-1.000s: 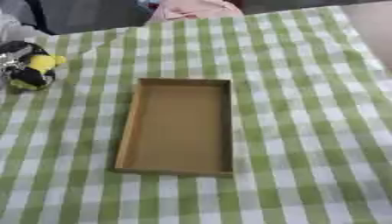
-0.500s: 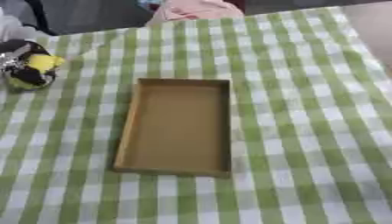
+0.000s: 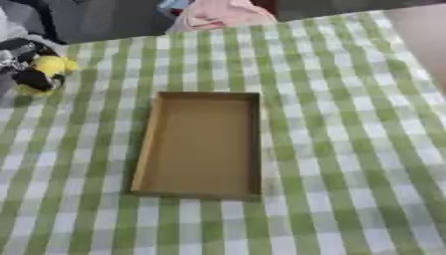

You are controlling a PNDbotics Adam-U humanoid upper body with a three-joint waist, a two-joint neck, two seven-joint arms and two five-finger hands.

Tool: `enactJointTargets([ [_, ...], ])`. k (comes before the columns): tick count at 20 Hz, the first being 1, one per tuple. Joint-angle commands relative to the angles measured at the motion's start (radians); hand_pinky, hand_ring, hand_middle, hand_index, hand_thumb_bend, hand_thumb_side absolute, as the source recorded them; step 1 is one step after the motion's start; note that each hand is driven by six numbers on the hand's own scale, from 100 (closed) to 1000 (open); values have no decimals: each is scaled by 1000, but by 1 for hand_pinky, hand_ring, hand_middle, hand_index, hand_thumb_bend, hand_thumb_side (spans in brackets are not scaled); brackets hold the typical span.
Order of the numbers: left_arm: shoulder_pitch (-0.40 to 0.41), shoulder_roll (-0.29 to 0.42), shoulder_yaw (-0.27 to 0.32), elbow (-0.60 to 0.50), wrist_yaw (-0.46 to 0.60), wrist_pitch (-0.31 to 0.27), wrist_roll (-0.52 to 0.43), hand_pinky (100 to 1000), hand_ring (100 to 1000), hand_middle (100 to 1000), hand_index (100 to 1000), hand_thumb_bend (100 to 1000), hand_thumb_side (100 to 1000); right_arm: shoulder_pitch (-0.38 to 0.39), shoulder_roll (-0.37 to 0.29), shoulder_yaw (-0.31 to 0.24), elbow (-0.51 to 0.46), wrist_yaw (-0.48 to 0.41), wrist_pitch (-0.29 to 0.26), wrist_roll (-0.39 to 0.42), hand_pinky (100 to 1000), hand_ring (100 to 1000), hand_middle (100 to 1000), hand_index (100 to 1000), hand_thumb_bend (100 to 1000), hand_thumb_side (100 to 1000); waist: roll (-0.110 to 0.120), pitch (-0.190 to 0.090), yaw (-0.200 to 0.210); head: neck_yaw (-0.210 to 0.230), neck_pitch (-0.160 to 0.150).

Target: Pick up objects on the table and place them in the box.

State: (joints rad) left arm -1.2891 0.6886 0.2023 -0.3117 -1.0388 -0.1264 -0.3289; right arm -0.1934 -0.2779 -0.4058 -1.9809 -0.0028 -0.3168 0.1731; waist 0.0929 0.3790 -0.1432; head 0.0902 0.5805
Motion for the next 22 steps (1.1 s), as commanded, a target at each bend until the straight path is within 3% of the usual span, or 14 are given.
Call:
enactJointTargets([
  [1,-18,33,2,-20,-8,-2,3,128,524,634,729,230,100,-6,-14,-2,-19,-5,3,1,773,681,586,847,100,891,-2,-26,-2,-2,0],
  [4,-18,33,4,-21,-16,-4,29,100,463,571,646,236,100,-5,-14,-3,-19,-5,4,0,773,681,586,848,100,891,-2,-26,-3,-3,4],
  [10,-25,34,11,-50,-15,-19,62,100,396,516,562,247,100,-5,-13,-3,-19,-6,7,3,773,681,585,848,100,890,0,-31,0,-10,10],
  [18,-27,26,24,-134,-43,-65,69,100,362,488,522,253,100,-2,-17,-3,-19,-13,11,4,774,682,586,848,100,882,-1,-50,3,-17,18],
  [22,-21,23,16,-181,-12,-126,43,100,355,482,512,245,100,-1,-21,-3,-19,-18,12,3,774,683,586,848,100,874,-1,-61,6,-22,28],
])
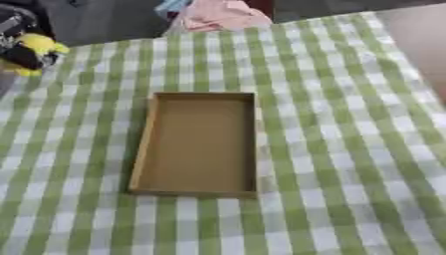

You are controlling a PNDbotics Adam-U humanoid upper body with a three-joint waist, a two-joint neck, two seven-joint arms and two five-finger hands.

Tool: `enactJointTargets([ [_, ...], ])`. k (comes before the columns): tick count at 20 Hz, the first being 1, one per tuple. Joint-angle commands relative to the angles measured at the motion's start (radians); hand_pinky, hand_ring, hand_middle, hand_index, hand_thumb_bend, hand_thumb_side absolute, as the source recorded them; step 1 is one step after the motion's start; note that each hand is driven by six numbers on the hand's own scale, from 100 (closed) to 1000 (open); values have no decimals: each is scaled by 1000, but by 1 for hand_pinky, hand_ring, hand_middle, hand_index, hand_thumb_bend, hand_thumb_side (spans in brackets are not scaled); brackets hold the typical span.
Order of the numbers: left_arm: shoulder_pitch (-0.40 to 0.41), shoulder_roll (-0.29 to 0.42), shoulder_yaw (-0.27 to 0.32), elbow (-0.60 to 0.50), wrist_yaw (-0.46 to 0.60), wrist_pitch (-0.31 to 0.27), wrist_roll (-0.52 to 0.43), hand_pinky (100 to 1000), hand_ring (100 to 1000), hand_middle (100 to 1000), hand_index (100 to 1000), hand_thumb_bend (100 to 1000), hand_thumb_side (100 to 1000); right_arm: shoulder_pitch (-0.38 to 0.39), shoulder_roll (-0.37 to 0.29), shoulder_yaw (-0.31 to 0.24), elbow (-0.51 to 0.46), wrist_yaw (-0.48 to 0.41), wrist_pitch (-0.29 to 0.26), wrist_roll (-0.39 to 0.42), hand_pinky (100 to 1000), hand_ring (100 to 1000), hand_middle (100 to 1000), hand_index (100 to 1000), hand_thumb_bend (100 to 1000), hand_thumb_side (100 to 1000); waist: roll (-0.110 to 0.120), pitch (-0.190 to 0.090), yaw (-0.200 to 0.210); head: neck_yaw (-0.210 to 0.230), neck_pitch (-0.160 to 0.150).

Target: Pick up objects on the table and place them in the box.

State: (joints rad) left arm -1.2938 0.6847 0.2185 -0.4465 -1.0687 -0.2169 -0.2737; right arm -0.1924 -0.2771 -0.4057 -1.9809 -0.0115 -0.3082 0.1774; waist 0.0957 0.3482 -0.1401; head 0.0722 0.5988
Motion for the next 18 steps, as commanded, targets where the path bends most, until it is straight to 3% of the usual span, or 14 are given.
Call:
enactJointTargets([
  [1,-13,26,-7,-63,32,-58,-19,100,353,481,510,246,100,-2,-24,-3,-19,-11,3,-1,774,683,586,848,100,871,-4,-33,4,-6,12],
  [4,7,26,-44,-123,77,-146,-28,100,353,483,513,261,100,-2,-30,-4,-19,-14,1,-3,773,683,587,848,100,864,-5,-41,6,-11,21],
  [8,48,21,-132,-225,167,-310,-7,100,347,481,510,258,100,-2,-38,-5,-19,-19,-3,-7,773,684,588,848,100,856,-5,-49,7,-24,32],
  [11,76,11,-193,-303,247,-396,16,100,344,476,504,235,100,-3,-42,-6,-19,-21,-5,-9,773,684,589,848,100,853,-5,-53,6,-28,35],
  [14,107,-4,-252,-382,343,-452,32,100,337,469,495,202,100,-4,-44,-7,-19,-23,-5,-11,773,684,589,848,100,849,-5,-56,6,-32,37],
  [18,152,-32,-317,-466,468,-478,-2,100,332,464,488,170,100,-7,-44,-9,-19,-25,-4,-13,774,685,590,848,100,846,-3,-59,5,-39,39],
])
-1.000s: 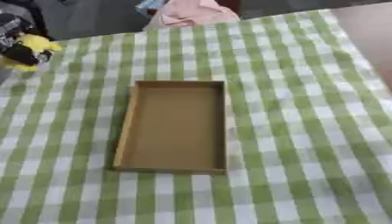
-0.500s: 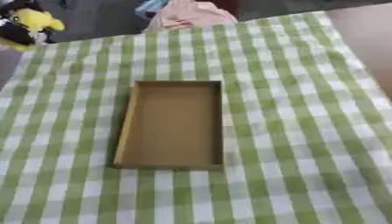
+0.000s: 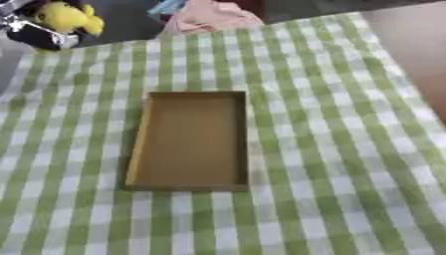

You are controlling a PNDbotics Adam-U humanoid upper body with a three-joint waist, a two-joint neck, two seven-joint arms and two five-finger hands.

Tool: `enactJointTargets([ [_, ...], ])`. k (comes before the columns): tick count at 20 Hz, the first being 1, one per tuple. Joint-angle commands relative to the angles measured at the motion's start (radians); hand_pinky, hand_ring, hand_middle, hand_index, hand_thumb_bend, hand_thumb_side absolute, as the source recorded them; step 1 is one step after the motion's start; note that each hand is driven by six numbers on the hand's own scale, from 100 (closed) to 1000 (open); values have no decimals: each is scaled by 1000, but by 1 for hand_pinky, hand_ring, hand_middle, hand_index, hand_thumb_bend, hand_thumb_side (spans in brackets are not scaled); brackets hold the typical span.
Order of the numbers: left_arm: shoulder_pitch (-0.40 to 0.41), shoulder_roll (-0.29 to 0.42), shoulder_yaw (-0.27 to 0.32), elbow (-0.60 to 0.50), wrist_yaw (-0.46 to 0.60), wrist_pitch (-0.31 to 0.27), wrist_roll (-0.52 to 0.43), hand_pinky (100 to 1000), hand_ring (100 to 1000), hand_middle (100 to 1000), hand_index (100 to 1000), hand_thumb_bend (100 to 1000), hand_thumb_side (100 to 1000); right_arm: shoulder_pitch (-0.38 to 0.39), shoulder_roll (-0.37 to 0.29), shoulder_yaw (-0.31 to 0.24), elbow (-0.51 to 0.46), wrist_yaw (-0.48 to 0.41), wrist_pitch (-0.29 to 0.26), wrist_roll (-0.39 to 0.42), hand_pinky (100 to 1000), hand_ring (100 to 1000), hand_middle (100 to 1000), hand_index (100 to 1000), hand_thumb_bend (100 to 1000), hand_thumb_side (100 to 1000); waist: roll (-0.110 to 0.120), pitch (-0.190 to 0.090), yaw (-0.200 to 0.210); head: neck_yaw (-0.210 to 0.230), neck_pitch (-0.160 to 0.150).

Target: Pick up objects on the table and place them in the box.

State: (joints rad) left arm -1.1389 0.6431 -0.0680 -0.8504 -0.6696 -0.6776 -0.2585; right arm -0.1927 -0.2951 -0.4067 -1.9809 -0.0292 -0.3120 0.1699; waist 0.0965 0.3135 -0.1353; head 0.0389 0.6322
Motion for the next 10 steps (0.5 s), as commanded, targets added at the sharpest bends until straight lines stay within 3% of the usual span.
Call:
enactJointTargets([
  [1,8,2,-43,-85,90,-19,-28,100,331,463,487,169,100,-7,-26,-9,-19,-8,0,-6,774,685,590,848,100,846,-4,-24,0,-8,6],
  [8,76,-62,-102,-240,147,-33,-68,100,343,467,494,173,100,-10,-25,-15,-19,-8,-5,-15,774,686,590,848,100,840,-8,-22,-6,-13,7],
  [9,83,-70,-105,-251,141,-33,-73,100,343,467,494,253,100,-10,-24,-15,-19,-9,-5,-15,774,686,590,848,100,836,-9,-21,-6,-11,7],
  [10,88,-80,-106,-258,132,-32,-76,100,343,466,493,169,100,-10,-23,-15,-19,-9,-6,-15,774,687,590,848,100,841,-9,-21,-7,-9,7],
])
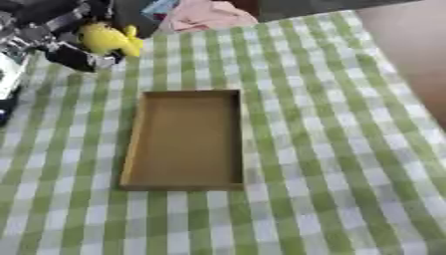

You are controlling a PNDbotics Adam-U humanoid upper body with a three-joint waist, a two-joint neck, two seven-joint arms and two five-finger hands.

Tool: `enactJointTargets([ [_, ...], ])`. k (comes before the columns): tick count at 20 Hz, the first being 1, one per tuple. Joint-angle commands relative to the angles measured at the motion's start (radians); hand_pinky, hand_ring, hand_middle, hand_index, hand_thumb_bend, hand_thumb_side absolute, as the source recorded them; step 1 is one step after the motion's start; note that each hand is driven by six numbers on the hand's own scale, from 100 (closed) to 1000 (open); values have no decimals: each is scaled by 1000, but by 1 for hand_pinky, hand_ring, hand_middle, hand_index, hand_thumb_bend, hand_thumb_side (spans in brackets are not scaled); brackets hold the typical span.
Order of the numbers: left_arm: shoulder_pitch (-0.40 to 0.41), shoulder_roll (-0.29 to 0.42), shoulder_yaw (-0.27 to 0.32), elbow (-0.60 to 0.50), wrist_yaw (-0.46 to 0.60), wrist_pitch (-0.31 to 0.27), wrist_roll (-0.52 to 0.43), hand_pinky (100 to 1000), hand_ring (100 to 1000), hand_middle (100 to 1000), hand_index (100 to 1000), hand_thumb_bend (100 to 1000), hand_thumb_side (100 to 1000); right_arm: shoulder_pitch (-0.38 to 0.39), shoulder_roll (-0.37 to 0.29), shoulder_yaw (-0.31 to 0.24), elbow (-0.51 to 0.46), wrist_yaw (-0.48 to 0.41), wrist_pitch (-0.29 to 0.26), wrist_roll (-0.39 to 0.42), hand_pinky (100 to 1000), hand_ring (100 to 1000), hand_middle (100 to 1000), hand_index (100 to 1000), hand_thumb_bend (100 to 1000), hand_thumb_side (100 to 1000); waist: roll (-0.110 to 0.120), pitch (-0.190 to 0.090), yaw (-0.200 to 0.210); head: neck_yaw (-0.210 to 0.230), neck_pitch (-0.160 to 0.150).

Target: Pick up objects on the table and place them in the box.

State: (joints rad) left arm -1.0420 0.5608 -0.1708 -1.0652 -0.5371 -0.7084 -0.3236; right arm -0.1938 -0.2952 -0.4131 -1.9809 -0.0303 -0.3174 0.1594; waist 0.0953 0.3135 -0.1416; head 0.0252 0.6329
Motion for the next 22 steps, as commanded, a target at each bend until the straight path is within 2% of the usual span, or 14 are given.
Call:
enactJointTargets([
  [1,-4,-10,-2,-48,-10,0,-11,100,342,465,490,167,100,-9,-21,-9,-19,-8,0,-5,774,687,590,848,100,842,-8,-20,0,6,5],
  [9,16,-142,-8,-85,-71,-1,-31,100,340,462,485,139,100,-9,-9,-7,-19,-9,7,4,775,687,590,849,100,848,-10,-17,0,15,7],
  [15,63,-197,-24,-94,-101,0,-78,100,365,475,505,137,100,-10,-7,-9,-19,-8,10,5,776,688,590,849,100,848,-8,-17,-1,13,7],
  [20,95,-214,-26,-96,-182,4,-93,100,418,508,564,197,100,-10,-5,-9,-19,-8,11,8,777,689,590,850,100,849,-7,-18,0,9,9],
  [21,97,-215,-27,-94,-197,1,-93,100,438,521,585,243,100,-10,-5,-9,-19,-8,12,8,777,689,590,850,100,848,-7,-18,0,9,10],
  [22,99,-217,-31,-90,-210,-5,-94,100,456,534,605,237,100,-9,-4,-9,-19,-8,13,9,777,689,590,850,100,850,-7,-18,1,9,10],
])
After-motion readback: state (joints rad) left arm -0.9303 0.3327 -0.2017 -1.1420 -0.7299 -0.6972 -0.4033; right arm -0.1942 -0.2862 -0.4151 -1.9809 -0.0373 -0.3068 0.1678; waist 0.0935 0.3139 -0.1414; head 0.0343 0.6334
